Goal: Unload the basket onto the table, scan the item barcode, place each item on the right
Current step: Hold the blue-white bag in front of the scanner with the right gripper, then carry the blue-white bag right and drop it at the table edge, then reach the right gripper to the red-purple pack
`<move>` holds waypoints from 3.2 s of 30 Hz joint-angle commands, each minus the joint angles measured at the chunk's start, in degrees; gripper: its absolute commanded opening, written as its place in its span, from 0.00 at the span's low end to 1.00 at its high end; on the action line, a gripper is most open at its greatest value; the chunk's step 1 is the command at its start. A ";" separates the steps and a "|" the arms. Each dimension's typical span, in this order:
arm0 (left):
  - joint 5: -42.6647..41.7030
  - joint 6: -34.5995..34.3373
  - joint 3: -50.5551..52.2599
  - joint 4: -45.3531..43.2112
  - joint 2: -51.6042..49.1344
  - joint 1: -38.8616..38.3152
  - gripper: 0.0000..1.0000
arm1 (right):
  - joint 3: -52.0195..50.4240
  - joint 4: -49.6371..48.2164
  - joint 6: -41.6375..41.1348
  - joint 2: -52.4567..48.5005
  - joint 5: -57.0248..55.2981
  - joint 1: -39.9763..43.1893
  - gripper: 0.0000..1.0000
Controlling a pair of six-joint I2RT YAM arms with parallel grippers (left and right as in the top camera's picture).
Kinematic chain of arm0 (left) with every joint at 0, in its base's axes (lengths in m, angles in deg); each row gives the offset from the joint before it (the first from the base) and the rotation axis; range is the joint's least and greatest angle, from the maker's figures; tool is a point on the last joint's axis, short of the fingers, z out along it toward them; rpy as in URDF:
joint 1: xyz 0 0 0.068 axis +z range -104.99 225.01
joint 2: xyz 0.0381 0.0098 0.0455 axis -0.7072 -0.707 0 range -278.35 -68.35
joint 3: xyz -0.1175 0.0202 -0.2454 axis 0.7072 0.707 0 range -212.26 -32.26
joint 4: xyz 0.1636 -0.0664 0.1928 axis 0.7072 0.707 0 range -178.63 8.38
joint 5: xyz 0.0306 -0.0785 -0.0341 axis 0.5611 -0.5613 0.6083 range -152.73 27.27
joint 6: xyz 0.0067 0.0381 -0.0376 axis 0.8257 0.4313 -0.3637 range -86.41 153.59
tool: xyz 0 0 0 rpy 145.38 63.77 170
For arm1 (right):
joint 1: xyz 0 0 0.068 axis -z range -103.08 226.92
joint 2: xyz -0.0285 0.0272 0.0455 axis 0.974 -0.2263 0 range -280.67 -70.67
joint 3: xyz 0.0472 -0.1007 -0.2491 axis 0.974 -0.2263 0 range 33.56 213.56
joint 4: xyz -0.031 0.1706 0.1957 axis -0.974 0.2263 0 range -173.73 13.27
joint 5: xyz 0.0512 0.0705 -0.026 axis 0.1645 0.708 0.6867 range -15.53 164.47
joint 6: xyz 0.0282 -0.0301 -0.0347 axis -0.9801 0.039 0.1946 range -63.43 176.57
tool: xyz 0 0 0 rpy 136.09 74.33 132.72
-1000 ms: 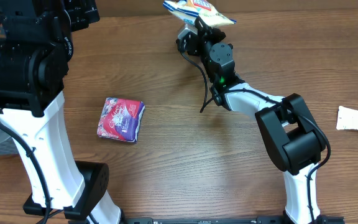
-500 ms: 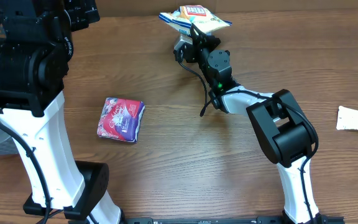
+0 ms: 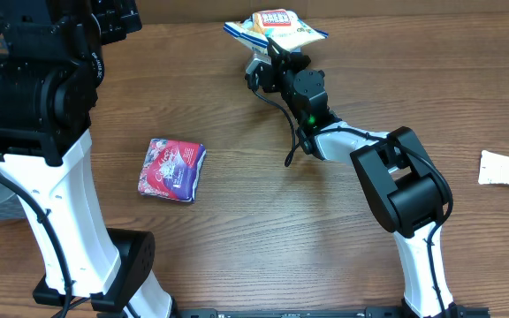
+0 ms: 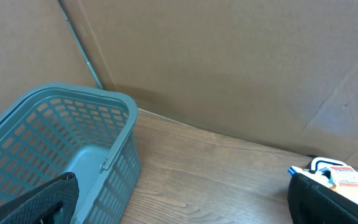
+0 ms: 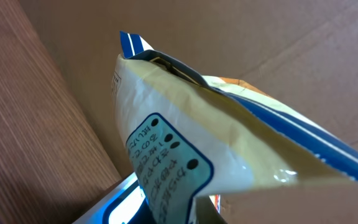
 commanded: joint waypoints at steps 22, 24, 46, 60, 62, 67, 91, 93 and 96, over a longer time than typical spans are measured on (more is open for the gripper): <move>0.50 0.87 -0.11 -0.22 -0.72 0.57 1.00 | 1.53 4.17 -2.62 3.98 -7.02 -0.17 0.04; 0.50 0.87 -0.11 -0.22 -0.72 0.57 1.00 | 1.53 9.22 -6.34 7.98 -11.98 -0.26 0.04; 0.50 0.87 -0.11 -0.22 -0.72 0.57 1.00 | 0.61 78.20 -67.89 32.59 -29.20 29.49 0.04; 0.48 0.87 -0.11 -0.22 -0.72 0.57 1.00 | 0.63 81.50 -71.36 28.30 -2.49 57.51 0.37; 0.50 0.87 -0.11 -0.22 -0.72 0.57 1.00 | 0.92 81.33 -71.32 28.39 -0.81 58.10 0.95; 0.50 0.87 -0.11 -0.22 -0.72 0.57 1.00 | 4.35 84.41 -71.38 30.82 0.37 57.75 1.00; 0.50 0.87 -0.11 -0.22 -0.72 0.57 1.00 | 9.60 106.71 -74.38 41.57 43.60 22.60 1.00; 0.50 0.87 -0.11 -0.22 -0.72 0.57 1.00 | 9.07 105.92 -71.60 37.77 43.58 17.00 1.00; 0.50 0.87 -0.11 -0.22 -0.72 0.57 1.00 | 9.07 102.36 -67.65 30.67 43.65 8.39 1.00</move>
